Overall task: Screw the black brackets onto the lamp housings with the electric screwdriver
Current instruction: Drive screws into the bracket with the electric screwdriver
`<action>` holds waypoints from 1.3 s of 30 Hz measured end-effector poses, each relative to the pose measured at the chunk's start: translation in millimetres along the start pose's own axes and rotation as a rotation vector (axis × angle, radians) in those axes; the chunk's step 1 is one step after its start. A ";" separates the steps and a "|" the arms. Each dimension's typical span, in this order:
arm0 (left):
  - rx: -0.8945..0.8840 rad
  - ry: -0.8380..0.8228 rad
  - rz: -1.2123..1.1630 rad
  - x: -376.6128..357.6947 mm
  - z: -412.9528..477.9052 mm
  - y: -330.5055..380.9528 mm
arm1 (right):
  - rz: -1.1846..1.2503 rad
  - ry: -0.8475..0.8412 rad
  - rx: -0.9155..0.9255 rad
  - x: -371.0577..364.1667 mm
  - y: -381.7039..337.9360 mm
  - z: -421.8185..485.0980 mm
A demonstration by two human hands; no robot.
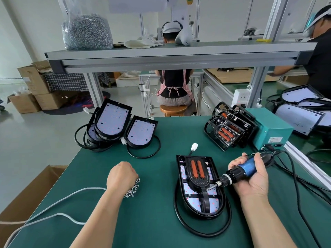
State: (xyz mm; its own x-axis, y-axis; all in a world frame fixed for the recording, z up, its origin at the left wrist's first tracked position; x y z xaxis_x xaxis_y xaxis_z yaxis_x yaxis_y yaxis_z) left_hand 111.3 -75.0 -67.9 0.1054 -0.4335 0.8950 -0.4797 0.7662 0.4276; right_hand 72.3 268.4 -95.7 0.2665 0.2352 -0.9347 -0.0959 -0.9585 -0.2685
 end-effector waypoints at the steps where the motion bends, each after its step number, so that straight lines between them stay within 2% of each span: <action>1: -0.031 0.000 0.046 -1.5 -0.3 0.6 | -0.003 0.001 0.001 0.1 0.3 0.3; 4: -0.134 0.008 0.186 -6.8 -2.6 2.5 | -0.005 0.000 -0.003 -0.1 0.6 0.4; 6: -0.158 0.029 0.184 -8.1 -2.7 2.7 | -0.005 -0.004 -0.005 0.4 0.7 0.5; 11: -0.225 0.212 -0.049 -0.9 -9.6 10.2 | -0.014 -0.005 0.009 1.2 0.5 1.9; 13: -0.268 0.226 -0.200 2.7 -17.9 17.4 | -0.013 -0.002 0.012 1.1 1.1 2.2; 15: -0.274 0.152 -0.421 2.2 -26.2 24.5 | -0.003 0.007 0.016 0.6 1.7 1.9; 18: -0.250 -0.075 -0.798 -8.8 -38.1 34.0 | 0.003 0.020 0.035 -3.1 3.7 -0.5; 20: -0.270 -0.166 -0.924 -20.0 -45.9 40.2 | 0.002 0.036 0.049 -6.9 5.9 -3.6; 23: -0.290 -0.176 -1.049 -37.6 -57.9 45.3 | -0.011 0.055 0.070 -16.2 10.2 -10.7; 30: -0.175 -0.289 -1.331 -58.1 -66.3 39.8 | -0.065 0.096 0.147 -53.4 24.7 -27.9; 39: -0.218 -0.320 -1.407 -59.3 -63.7 38.9 | -0.222 0.078 0.209 -90.8 60.9 -36.4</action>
State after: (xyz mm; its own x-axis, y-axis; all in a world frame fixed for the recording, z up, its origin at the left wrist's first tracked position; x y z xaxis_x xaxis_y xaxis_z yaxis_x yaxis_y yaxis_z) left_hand 141.9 10.7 -96.3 0.1578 -0.9328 -0.3239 -0.0042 -0.3286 0.9444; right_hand 77.2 182.9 -18.7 0.3749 0.4139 -0.8296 -0.2202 -0.8295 -0.5133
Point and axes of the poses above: each hand's wrist, its own z-axis towards the middle knuckle, its own x-axis out of the back of the hand, y = z × x, the point moved 1 cm from there along z, towards the middle knuckle
